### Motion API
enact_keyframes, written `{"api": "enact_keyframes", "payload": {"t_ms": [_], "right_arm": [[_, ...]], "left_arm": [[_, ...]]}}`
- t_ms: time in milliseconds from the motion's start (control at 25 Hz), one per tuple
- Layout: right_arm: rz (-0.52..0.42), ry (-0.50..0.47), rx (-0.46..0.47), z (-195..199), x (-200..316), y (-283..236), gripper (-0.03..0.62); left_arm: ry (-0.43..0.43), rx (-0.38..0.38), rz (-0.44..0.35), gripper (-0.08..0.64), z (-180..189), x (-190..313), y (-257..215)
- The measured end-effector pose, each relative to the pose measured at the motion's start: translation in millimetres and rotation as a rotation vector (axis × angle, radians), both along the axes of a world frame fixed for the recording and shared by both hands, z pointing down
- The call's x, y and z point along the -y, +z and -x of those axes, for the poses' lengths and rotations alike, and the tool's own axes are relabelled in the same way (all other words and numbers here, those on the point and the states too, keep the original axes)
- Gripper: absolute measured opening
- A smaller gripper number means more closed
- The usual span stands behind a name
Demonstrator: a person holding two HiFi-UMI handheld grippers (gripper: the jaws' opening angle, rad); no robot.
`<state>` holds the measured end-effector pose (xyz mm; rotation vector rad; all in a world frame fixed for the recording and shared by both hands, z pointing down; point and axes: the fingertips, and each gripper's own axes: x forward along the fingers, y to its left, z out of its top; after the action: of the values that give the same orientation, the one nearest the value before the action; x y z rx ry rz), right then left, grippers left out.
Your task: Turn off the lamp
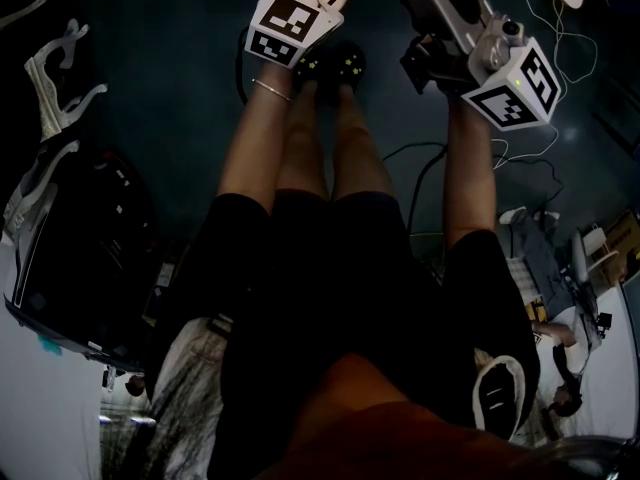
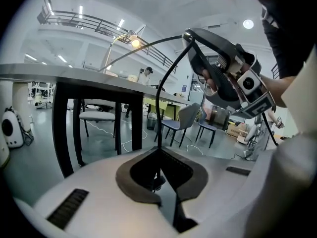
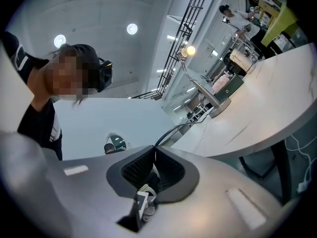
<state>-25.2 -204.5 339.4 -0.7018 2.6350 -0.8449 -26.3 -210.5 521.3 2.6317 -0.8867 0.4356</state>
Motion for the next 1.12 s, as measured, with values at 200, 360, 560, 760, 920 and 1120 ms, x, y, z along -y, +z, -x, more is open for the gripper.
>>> {"api": "enact_keyframes", "payload": {"t_ms": [200,360,560,760,920,1120], "right_arm": [[-0.024,0.021,-0.053,-2,0,3,0.018],[-0.081,0.053,-0.149,-4,0,7,0.018],[-0.124,0.083,-0.202,-6,0,5,0.018],[-0.127,0.105,-0.210,-11,1,9,0.018],[-0.123,0.118,-0.217,-14,1,15,0.018],[-0.141,0.155,-0.227,-20,2,13,0.018]], "left_arm": [[0.019,-0.017,0.018,0.011,-5,-7,-1],[0.032,-0.014,0.016,0.011,-9,-13,-2],[0.018,-0.080,0.028,0.009,-13,-19,-18],[0.004,-0.135,0.041,0.009,-17,-27,-29],[-0.035,-0.184,0.068,0.009,-14,-26,-37],[-0.039,-0.196,0.066,0.009,-12,-31,-46]]}}
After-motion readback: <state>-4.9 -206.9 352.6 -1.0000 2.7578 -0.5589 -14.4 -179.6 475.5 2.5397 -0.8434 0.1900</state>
